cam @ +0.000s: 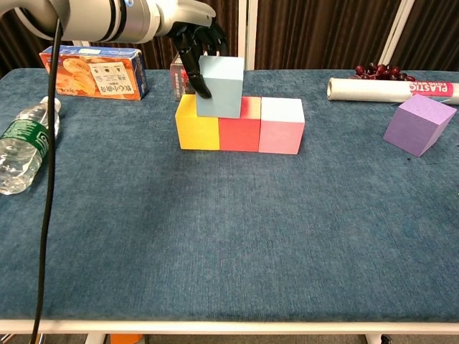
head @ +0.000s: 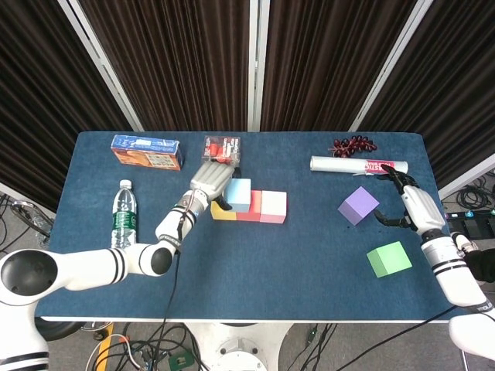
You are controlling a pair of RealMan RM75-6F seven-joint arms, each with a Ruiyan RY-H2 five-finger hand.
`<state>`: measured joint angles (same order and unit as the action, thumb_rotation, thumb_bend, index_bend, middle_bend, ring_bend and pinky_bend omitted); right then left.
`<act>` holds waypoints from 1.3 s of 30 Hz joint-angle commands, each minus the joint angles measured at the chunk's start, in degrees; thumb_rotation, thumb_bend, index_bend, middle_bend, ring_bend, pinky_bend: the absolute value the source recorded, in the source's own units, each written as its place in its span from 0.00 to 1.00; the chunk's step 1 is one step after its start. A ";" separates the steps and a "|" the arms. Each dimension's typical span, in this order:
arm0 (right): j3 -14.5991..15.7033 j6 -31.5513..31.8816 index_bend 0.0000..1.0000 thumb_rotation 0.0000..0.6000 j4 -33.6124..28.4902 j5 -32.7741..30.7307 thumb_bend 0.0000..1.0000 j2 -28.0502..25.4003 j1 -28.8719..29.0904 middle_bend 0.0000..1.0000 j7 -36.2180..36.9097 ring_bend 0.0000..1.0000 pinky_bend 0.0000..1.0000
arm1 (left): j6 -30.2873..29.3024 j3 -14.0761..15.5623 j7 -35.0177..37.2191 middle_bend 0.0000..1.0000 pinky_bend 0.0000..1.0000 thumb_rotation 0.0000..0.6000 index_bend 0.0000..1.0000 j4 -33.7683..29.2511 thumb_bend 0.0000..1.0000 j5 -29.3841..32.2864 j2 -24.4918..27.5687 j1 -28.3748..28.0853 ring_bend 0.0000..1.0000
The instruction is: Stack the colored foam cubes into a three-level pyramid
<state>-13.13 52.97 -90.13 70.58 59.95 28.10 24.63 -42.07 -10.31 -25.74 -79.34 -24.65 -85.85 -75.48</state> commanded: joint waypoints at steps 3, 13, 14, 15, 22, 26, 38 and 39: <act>0.01 0.05 0.00 1.00 -0.02 0.11 0.28 -0.01 -0.02 0.17 0.02 0.00 0.00 | -0.21 -0.23 -0.12 0.46 0.22 1.00 0.36 -0.08 0.12 0.16 0.04 -0.10 0.38; 0.01 -0.05 0.00 1.00 -0.01 -0.09 0.28 -0.03 -0.03 0.17 -0.07 0.00 0.00 | -0.01 0.03 -0.73 0.46 0.22 1.00 0.36 0.13 0.12 0.94 -0.14 -0.32 0.38; 0.02 -0.06 0.00 1.00 -0.02 -0.07 0.28 -0.02 -0.02 0.17 -0.13 0.00 0.00 | -0.10 -0.04 -0.66 0.46 0.22 1.00 0.36 0.13 0.12 0.93 -0.17 -0.28 0.38; 0.00 -0.01 0.00 1.00 -0.03 -0.08 0.28 0.01 -0.02 0.17 -0.15 0.00 0.00 | -0.15 0.01 -0.75 0.46 0.22 1.00 0.36 0.15 0.12 0.87 -0.17 -0.29 0.38; 0.04 -0.20 0.00 1.00 0.08 -0.05 0.28 0.09 0.02 0.17 0.03 0.00 0.00 | -0.33 0.20 -1.17 0.46 0.22 1.00 0.35 0.23 0.10 1.42 -0.28 -0.33 0.38; 0.02 -0.27 0.00 1.00 0.16 0.03 0.28 0.13 0.02 0.17 0.38 0.00 0.00 | -0.84 0.20 -1.45 0.44 0.22 1.00 0.32 0.25 0.08 1.67 -0.46 -0.31 0.38; -0.08 -0.14 0.00 1.00 0.15 0.09 0.29 0.03 -0.07 0.17 0.77 0.00 0.00 | -1.08 0.42 -2.47 0.40 0.20 1.00 0.26 -0.49 0.06 1.67 -0.30 -0.26 0.38; -0.05 -0.17 0.00 1.00 0.13 0.09 0.29 0.05 -0.09 0.17 0.81 0.00 0.00 | -0.93 0.51 -2.53 0.40 0.20 1.00 0.26 -0.53 0.06 1.48 -0.29 -0.24 0.38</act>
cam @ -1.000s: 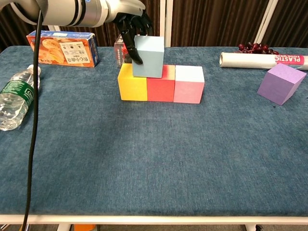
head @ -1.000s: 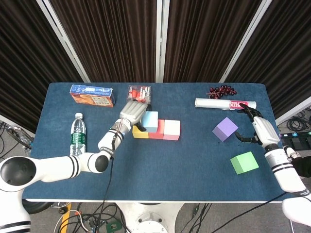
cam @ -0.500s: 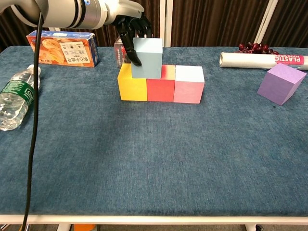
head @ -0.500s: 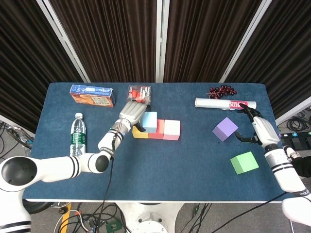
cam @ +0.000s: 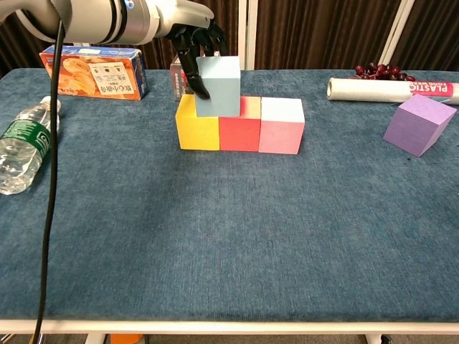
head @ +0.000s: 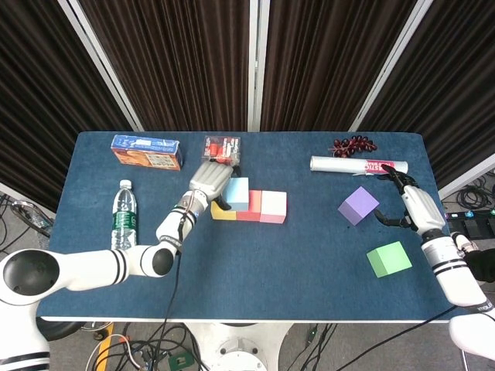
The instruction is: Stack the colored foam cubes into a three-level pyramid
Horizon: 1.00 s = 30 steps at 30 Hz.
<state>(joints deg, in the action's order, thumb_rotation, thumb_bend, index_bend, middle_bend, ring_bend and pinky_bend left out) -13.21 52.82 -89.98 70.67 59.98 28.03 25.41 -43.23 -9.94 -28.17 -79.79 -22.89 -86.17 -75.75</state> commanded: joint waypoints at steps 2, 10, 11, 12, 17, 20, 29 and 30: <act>0.04 0.01 0.00 1.00 0.00 -0.01 0.29 0.04 -0.03 0.17 -0.06 0.00 0.00 | 0.06 0.08 -0.04 0.39 0.20 1.00 0.26 0.04 0.06 -0.61 -0.14 0.08 0.38; -0.04 0.07 0.00 1.00 -0.05 -0.23 0.29 0.03 -0.07 0.17 -0.09 0.00 0.00 | -0.09 -0.19 0.09 0.37 0.20 1.00 0.26 -0.33 0.06 -1.44 0.01 0.28 0.35; -0.04 0.04 0.00 1.00 -0.01 -0.24 0.29 0.05 -0.06 0.17 -0.09 0.00 0.00 | -0.10 -0.15 0.00 0.36 0.20 1.00 0.25 -0.40 0.06 -1.52 0.05 0.27 0.35; -0.03 0.02 0.00 1.00 0.00 -0.23 0.29 0.07 -0.06 0.17 -0.08 0.00 0.00 | -0.13 -0.10 -0.09 0.36 0.20 1.00 0.25 -0.41 0.06 -1.64 0.02 0.26 0.35; -0.05 0.08 0.00 1.00 0.07 -0.32 0.29 0.10 -0.10 0.17 -0.11 0.00 0.00 | 0.00 0.04 -0.35 0.33 0.18 1.00 0.23 -0.38 0.06 -1.57 0.06 0.20 0.33; -0.11 0.20 0.00 1.00 0.03 -0.39 0.29 0.09 -0.15 0.17 -0.15 0.00 0.00 | -0.22 -0.04 -0.32 0.32 0.18 1.00 0.22 -0.40 0.06 -1.70 0.00 0.26 0.32; -0.24 0.61 0.00 1.00 -0.26 -0.29 0.29 -0.25 -0.44 0.17 0.18 0.00 0.00 | -0.82 0.01 -0.48 0.29 0.18 1.00 0.19 -1.73 0.06 -1.85 0.73 0.62 0.31; -0.25 0.70 0.00 1.00 -0.35 -0.22 0.29 -0.35 -0.51 0.17 0.27 0.00 0.00 | -1.04 -0.02 -0.39 0.29 0.18 1.00 0.18 -2.12 0.06 -2.00 0.96 0.77 0.31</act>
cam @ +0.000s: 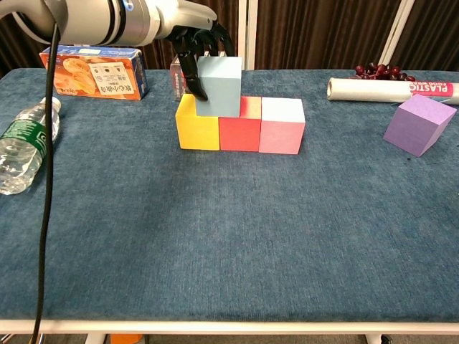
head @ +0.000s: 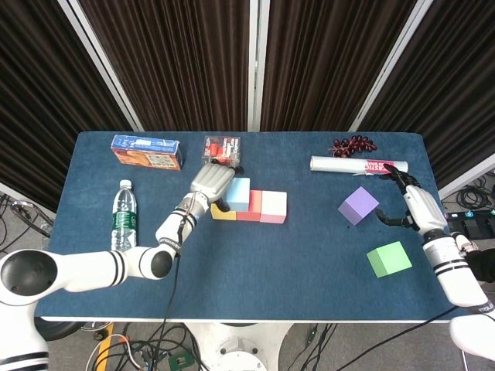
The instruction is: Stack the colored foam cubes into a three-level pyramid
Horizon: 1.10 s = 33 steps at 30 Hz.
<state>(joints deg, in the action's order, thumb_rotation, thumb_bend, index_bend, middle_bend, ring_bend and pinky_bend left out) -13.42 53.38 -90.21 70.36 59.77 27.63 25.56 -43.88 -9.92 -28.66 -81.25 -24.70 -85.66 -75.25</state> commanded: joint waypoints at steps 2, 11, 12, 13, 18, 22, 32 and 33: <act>-0.08 0.51 0.00 1.00 -0.41 0.36 0.29 -0.47 -0.31 0.17 0.30 0.00 0.00 | -1.15 -0.18 0.42 0.28 0.18 1.00 0.17 -1.89 0.06 -0.73 1.21 0.77 0.30; 1.69 1.45 0.00 1.00 -1.52 3.02 0.29 -2.76 -1.38 0.17 -2.35 0.00 0.00 | -10.82 -0.78 5.86 0.25 0.16 1.00 0.17 -13.29 0.06 -10.09 8.11 8.35 0.26; 2.30 1.16 0.00 1.00 -1.26 3.49 0.29 -2.94 -1.33 0.17 -3.72 0.00 0.00 | -13.41 -0.51 7.45 0.25 0.16 1.00 0.17 -15.04 0.06 -12.70 9.38 10.58 0.26; 2.69 0.90 0.00 1.00 -1.02 3.82 0.29 -2.98 -1.22 0.17 -4.66 0.00 0.00 | -15.09 -0.17 8.43 0.25 0.16 1.00 0.17 -15.94 0.06 -14.55 10.11 12.10 0.26; 4.67 -1.98 0.00 1.00 1.54 6.12 0.29 -3.09 0.56 0.17 -9.82 0.00 0.00 | -22.43 3.00 12.06 0.25 0.16 1.00 0.17 -18.00 0.06 -23.46 13.61 19.92 0.26; 5.44 -3.86 0.00 1.00 3.99 6.19 0.21 -2.26 2.41 0.17 -16.26 0.00 0.00 | -25.95 5.18 15.12 0.25 0.16 1.00 0.17 -18.67 0.06 -28.27 15.29 25.24 0.26; 5.54 -4.73 0.00 1.00 13.15 2.10 0.00 6.33 6.13 0.16 -31.22 0.00 0.00 | -26.63 7.34 21.06 0.25 0.16 1.00 0.17 -18.56 0.06 -34.85 16.91 33.07 0.26; 5.71 -5.37 0.00 1.00 14.30 2.12 0.00 7.21 6.66 0.15 -31.81 0.00 0.00 | -26.43 7.10 21.51 0.25 0.16 1.00 0.17 -18.72 0.06 -35.03 17.11 33.38 0.26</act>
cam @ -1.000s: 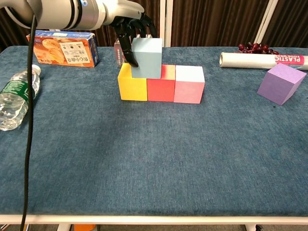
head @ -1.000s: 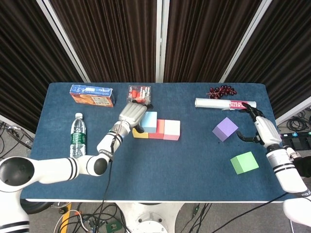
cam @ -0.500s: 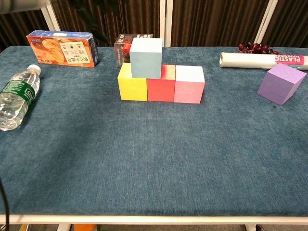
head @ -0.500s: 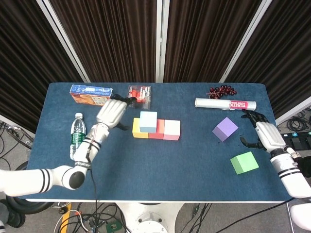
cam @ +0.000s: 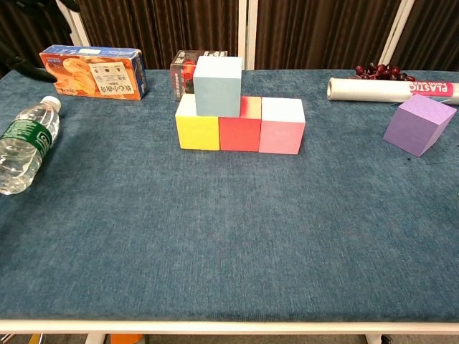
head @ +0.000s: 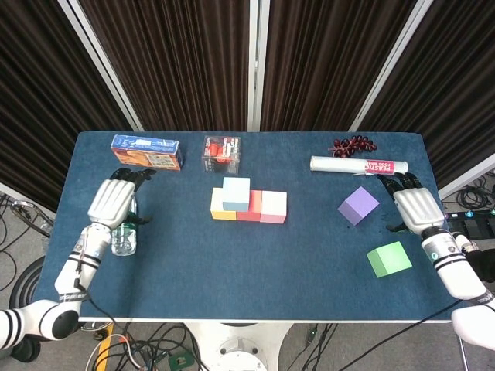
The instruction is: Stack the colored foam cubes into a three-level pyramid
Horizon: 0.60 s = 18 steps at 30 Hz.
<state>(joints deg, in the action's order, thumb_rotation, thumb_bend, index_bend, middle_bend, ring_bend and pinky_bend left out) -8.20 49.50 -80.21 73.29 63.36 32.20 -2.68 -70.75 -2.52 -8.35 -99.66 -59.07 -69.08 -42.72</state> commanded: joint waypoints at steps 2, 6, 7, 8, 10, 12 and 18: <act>0.82 -2.94 0.00 1.00 6.99 -0.38 0.00 5.53 3.32 0.15 -4.13 0.00 0.00 | 0.80 -0.82 1.93 0.25 0.16 1.00 0.17 -0.37 0.06 -1.04 0.80 1.51 0.26; 1.16 -3.43 0.00 1.00 11.45 2.22 0.00 8.77 4.94 0.13 -2.01 0.00 0.00 | 1.50 -1.96 2.64 0.25 0.16 1.00 0.17 -0.26 0.06 -1.13 0.82 2.42 0.26; 1.32 -3.30 0.00 1.00 12.31 3.12 0.00 9.37 5.19 0.13 -0.99 0.00 0.00 | 1.79 -2.23 2.85 0.25 0.16 1.00 0.17 -0.28 0.06 -1.11 0.87 2.57 0.26; 1.66 -3.06 0.00 1.00 13.58 4.41 0.00 10.20 5.49 0.13 0.31 0.00 0.00 | 2.22 -2.61 3.09 0.25 0.16 1.00 0.17 -0.33 0.06 -1.00 0.98 2.72 0.26; 2.48 -2.77 0.00 1.00 15.90 6.43 0.00 11.58 5.93 0.13 1.74 0.00 0.00 | 2.64 -3.11 3.25 0.25 0.16 1.00 0.17 -0.37 0.06 -0.93 1.06 2.99 0.26; 3.40 -2.24 0.00 1.00 18.42 8.42 0.00 13.20 6.27 0.13 3.17 0.00 0.00 | 3.15 -3.63 3.48 0.25 0.16 1.00 0.17 -0.28 0.06 -0.90 1.10 3.28 0.26; 5.04 -3.05 0.00 1.00 24.13 10.78 0.03 17.22 7.19 0.13 8.04 0.00 0.00 | 4.48 -4.96 4.68 0.25 0.16 1.00 0.17 -0.38 0.06 -1.14 1.24 4.14 0.26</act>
<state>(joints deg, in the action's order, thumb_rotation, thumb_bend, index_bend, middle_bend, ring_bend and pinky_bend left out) -3.81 46.85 -57.51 83.35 79.33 38.91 4.28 -66.47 -7.26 -3.91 -100.02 -60.10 -67.91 -38.76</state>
